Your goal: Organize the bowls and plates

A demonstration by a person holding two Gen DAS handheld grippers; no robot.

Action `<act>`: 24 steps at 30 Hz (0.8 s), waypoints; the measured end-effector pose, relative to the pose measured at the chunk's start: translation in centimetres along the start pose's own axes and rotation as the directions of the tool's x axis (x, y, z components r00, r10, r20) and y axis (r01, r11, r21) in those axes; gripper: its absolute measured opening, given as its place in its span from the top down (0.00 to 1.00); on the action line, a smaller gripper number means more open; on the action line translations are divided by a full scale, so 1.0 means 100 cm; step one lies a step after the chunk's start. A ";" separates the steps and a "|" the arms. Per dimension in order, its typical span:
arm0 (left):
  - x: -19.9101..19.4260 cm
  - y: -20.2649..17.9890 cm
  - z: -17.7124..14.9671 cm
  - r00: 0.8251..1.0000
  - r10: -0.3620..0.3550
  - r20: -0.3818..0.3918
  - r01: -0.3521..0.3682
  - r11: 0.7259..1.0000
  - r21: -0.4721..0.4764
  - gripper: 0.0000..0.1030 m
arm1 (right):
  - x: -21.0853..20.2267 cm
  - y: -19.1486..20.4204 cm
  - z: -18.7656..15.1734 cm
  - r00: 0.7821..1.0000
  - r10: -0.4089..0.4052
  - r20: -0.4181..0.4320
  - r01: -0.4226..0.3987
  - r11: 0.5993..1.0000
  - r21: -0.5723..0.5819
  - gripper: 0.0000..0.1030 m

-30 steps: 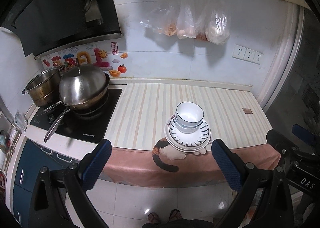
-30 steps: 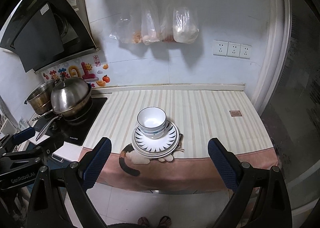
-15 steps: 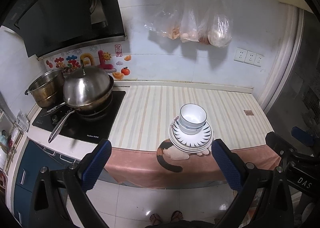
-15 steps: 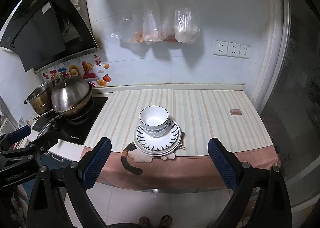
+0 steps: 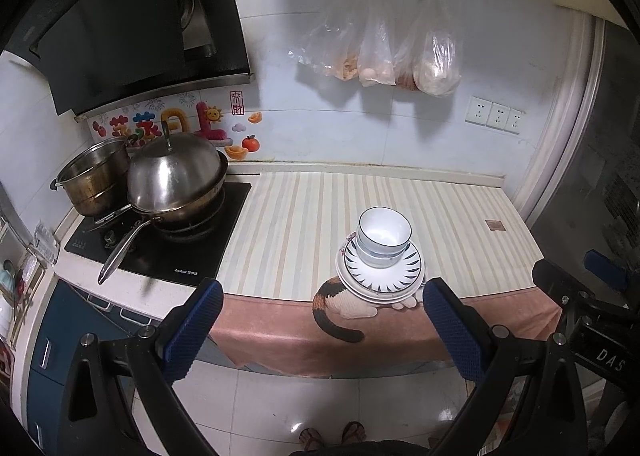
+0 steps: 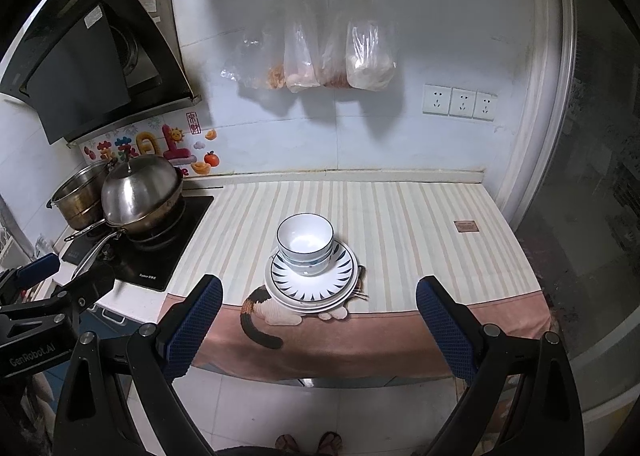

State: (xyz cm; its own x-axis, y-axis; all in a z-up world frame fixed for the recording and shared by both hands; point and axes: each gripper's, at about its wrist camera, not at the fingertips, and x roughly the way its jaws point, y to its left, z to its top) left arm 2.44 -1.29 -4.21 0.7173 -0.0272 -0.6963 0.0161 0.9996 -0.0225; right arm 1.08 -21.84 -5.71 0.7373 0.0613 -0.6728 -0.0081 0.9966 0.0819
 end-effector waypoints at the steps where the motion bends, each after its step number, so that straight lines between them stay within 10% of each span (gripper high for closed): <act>1: -0.001 0.000 0.000 1.000 0.000 -0.001 0.000 1.000 -0.001 0.00 | -0.001 0.000 0.000 1.000 0.001 0.001 -0.001 1.000 0.000 0.03; 24: -0.014 0.007 -0.016 1.000 -0.007 -0.006 0.007 1.000 -0.014 0.00 | -0.016 0.006 -0.012 1.000 0.003 -0.010 -0.003 1.000 0.005 0.03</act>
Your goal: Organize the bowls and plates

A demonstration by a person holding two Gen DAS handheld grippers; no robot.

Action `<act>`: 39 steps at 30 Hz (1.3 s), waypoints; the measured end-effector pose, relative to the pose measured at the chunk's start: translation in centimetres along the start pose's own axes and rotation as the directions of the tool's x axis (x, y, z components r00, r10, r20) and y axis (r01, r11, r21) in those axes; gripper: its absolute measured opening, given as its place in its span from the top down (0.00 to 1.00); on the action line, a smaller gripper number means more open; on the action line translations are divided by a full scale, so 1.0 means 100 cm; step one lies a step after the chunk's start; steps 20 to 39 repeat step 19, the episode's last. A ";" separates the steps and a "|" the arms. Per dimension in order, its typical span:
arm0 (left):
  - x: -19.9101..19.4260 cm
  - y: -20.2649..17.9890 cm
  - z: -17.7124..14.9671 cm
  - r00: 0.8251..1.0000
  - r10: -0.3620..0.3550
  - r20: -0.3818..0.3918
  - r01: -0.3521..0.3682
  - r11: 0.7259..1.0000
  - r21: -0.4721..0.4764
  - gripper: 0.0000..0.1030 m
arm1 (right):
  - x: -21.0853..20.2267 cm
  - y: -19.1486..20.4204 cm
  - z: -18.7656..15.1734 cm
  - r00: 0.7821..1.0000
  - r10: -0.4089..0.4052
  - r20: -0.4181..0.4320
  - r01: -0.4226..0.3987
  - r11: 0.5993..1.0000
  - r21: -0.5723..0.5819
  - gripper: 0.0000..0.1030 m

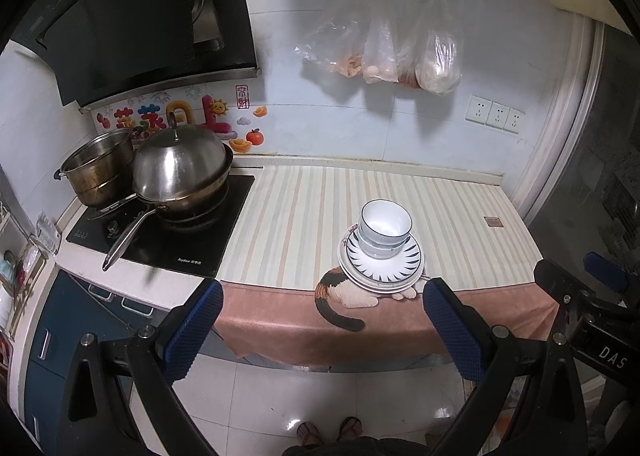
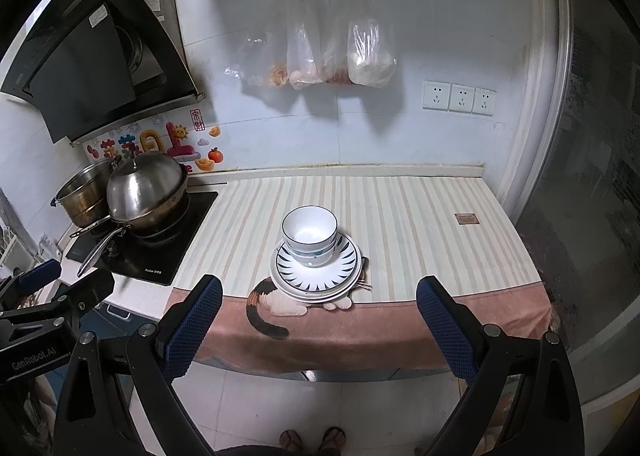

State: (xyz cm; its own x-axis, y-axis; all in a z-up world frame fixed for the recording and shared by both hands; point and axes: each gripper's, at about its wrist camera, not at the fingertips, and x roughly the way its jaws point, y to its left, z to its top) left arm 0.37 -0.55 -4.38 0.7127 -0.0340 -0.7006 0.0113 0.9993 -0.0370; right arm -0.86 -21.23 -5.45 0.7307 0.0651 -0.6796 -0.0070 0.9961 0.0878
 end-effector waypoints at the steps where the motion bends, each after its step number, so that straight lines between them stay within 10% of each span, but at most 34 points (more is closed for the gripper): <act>1: 0.000 0.000 0.000 1.000 0.001 0.000 -0.001 1.000 0.001 0.00 | -0.001 0.000 -0.001 1.000 -0.001 0.002 0.001 1.000 0.000 0.03; 39: -0.014 -0.001 -0.006 1.000 0.013 0.011 -0.013 1.000 0.010 0.00 | -0.020 0.002 -0.007 1.000 0.002 0.014 -0.002 1.000 -0.002 0.03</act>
